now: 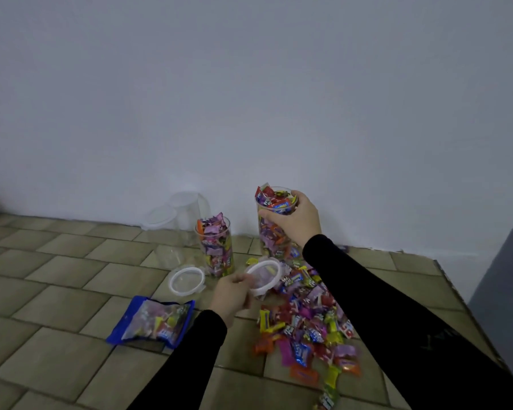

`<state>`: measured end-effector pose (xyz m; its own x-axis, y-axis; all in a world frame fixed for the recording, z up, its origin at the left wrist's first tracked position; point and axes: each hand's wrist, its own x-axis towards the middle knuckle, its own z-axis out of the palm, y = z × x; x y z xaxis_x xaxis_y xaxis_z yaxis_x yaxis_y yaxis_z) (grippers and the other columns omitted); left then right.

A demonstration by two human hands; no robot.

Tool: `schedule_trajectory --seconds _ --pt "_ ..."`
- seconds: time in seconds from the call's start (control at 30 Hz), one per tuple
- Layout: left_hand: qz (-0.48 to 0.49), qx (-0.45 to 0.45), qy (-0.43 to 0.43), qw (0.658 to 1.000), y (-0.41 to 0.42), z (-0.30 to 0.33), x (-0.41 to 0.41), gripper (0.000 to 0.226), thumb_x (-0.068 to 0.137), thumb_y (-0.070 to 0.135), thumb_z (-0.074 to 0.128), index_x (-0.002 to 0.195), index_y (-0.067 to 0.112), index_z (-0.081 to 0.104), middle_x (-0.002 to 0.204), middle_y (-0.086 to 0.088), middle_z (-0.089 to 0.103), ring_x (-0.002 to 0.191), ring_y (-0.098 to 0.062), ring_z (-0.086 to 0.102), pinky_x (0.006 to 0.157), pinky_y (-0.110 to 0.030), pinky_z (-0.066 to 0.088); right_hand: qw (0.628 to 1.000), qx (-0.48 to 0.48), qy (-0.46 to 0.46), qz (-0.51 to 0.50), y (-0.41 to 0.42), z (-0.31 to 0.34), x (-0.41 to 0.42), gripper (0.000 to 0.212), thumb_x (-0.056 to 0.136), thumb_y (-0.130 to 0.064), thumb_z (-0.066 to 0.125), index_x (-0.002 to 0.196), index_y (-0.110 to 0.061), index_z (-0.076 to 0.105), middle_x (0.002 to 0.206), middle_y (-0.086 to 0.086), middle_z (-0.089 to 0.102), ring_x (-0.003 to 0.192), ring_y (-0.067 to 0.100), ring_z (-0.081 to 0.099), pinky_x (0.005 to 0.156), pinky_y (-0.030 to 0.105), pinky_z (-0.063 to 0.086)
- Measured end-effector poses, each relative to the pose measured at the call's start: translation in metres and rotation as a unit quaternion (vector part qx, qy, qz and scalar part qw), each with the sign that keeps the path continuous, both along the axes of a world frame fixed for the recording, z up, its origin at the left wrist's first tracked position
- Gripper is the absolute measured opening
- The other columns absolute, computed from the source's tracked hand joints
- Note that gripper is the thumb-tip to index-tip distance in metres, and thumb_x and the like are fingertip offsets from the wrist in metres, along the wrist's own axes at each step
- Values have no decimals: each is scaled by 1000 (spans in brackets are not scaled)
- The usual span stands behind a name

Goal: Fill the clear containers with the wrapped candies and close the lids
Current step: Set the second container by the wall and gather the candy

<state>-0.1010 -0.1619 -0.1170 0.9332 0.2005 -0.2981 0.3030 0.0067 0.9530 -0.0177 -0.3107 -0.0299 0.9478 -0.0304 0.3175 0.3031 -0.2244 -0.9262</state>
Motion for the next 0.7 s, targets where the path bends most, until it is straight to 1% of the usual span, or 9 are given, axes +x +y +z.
schedule_trajectory --seconds 0.13,0.23,0.3,0.37,0.43,0.47,0.53,0.6,0.7 --pt "29 -57 13 998 11 -10 27 20 97 12 52 86 -2 60 69 -15 47 52 -19 37 52 -29 29 1000 -12 13 22 27 -13 37 67 64 -35 87 119 -19 52 104 -7 61 89 6 59 63 4 44" --pt "67 -69 5 995 15 -21 41 27 95 22 58 89 -4 62 63 -13 46 52 -19 38 52 -30 28 999 -15 21 24 42 -25 63 69 63 -36 88 119 -18 53 105 -7 62 91 7 60 68 7 45" --pt "73 -76 -12 994 17 -25 47 24 92 26 64 98 4 69 62 -8 51 52 -16 41 51 -27 30 999 -13 27 28 51 -34 80 71 61 -38 88 120 -18 53 108 -5 64 94 8 62 75 12 47" --pt "68 -77 -41 994 19 -28 52 18 88 22 70 103 12 67 70 -1 61 56 -10 51 52 -20 39 999 -8 34 33 60 -43 97 70 61 -39 88 118 -18 54 109 -4 65 96 10 63 79 16 48" --pt "64 -40 -68 995 20 -30 57 20 85 12 71 104 16 63 87 1 69 71 -6 62 57 -14 47 999 -4 36 37 68 -48 108 64 61 -37 88 113 -21 53 106 -6 64 95 9 62 78 16 48" --pt "65 -16 -74 995 21 -31 61 21 85 8 71 103 16 63 91 1 69 77 -6 64 58 -11 48 999 0 37 39 71 -50 114 62 61 -35 89 110 -23 52 105 -7 63 95 9 62 77 15 47" --pt "65 15 -77 995 20 -34 67 19 85 7 72 99 17 64 94 0 70 81 -6 66 61 -12 50 999 8 35 40 74 -54 122 60 61 -34 89 107 -26 51 104 -7 64 95 9 62 77 15 47" --pt "78 51 -72 993 22 -40 72 17 84 14 74 99 16 67 96 -1 71 84 -8 67 63 -16 51 998 6 36 42 79 -61 127 58 61 -34 89 106 -25 53 104 -6 66 94 8 63 77 14 47" --pt "114 113 -68 985 29 -48 82 22 80 31 77 96 17 71 93 2 72 89 -13 66 77 -33 55 999 -6 32 37 89 -74 134 64 59 -38 89 111 -19 57 105 -6 66 94 8 63 77 15 49"
